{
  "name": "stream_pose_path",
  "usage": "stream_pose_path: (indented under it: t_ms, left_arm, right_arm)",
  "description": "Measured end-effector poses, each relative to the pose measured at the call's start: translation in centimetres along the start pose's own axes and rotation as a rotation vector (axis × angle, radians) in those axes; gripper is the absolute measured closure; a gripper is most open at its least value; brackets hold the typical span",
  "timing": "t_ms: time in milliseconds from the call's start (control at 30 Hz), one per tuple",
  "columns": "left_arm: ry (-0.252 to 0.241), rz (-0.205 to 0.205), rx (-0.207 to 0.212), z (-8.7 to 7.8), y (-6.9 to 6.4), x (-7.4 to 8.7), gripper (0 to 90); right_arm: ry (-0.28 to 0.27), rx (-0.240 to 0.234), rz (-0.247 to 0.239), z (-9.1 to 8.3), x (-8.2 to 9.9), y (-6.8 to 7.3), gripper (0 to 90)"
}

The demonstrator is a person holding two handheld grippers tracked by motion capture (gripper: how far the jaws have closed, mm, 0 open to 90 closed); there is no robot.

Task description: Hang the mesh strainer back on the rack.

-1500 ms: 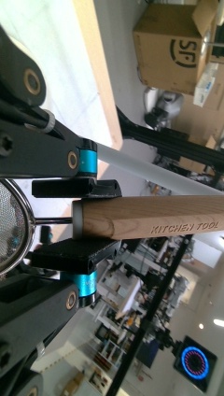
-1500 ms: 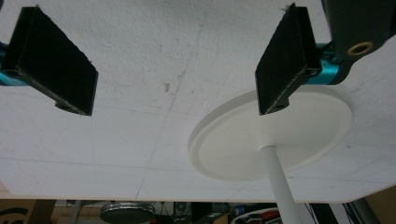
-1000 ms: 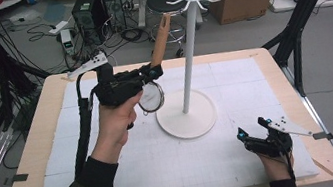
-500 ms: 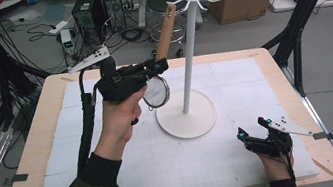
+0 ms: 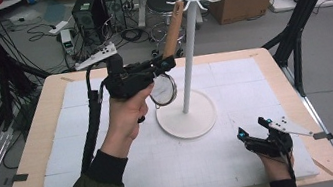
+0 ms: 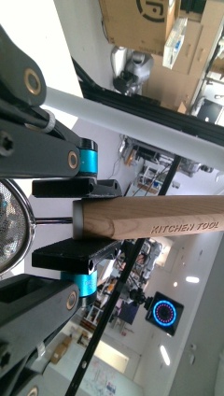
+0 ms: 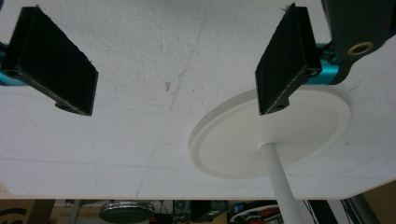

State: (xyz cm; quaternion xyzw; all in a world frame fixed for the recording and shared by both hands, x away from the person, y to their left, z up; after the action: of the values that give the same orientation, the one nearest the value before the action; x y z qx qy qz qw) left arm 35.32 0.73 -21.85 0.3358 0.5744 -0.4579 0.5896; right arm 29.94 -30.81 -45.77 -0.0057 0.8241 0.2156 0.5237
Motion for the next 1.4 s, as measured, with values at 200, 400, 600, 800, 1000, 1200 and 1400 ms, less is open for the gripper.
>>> stream_pose_path:
  t_ms: [200, 400, 600, 800, 1000, 1200, 1400]
  left_arm:
    - [0.004, 0.002, -0.006, 0.6, 0.1, 0.3, 71.4]
    - [0.009, 0.013, -0.030, 0.8, 0.3, 0.5, 71.4]
    - [0.003, 0.002, -0.046, 1.1, 0.8, 0.6, 71.4]
    - [-0.007, -0.010, -0.057, 1.1, 1.4, 0.7, 71.3]
    - [-0.014, -0.017, -0.058, 1.3, 1.6, 0.8, 71.3]
    - [-0.015, -0.017, -0.057, 1.5, 1.7, 1.0, 71.3]
    - [-0.018, -0.024, -0.045, 1.6, 1.8, 1.2, 71.1]
  right_arm:
    - [0.000, -0.002, 0.002, 0.0, 0.0, 0.0, 12.4]
    - [0.001, -0.003, 0.006, -0.1, 0.0, 0.0, 12.4]
    - [0.000, -0.003, 0.006, -0.1, 0.0, 0.0, 12.4]
    - [-0.002, -0.001, 0.006, -0.1, 0.0, -0.1, 12.4]
    - [0.002, -0.002, 0.014, -0.2, 0.1, -0.1, 12.4]
    - [-0.005, 0.001, 0.008, -0.3, 0.0, -0.2, 12.4]
    - [-0.007, 0.004, 0.014, -0.6, 0.0, -0.4, 12.4]
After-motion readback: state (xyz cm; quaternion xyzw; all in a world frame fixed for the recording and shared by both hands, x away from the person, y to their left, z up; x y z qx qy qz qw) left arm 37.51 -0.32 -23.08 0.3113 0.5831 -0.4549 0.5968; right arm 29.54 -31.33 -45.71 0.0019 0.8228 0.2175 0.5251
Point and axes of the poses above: each handheld gripper's, and its own axes: z roughly forward along the jaws, x roughly out of its underside, y roughly to its left, the point moved 6 cm from there along z, roughly forward along the jaws, and after that the axes turned 15 degrees about z, right-handed, at the moved point
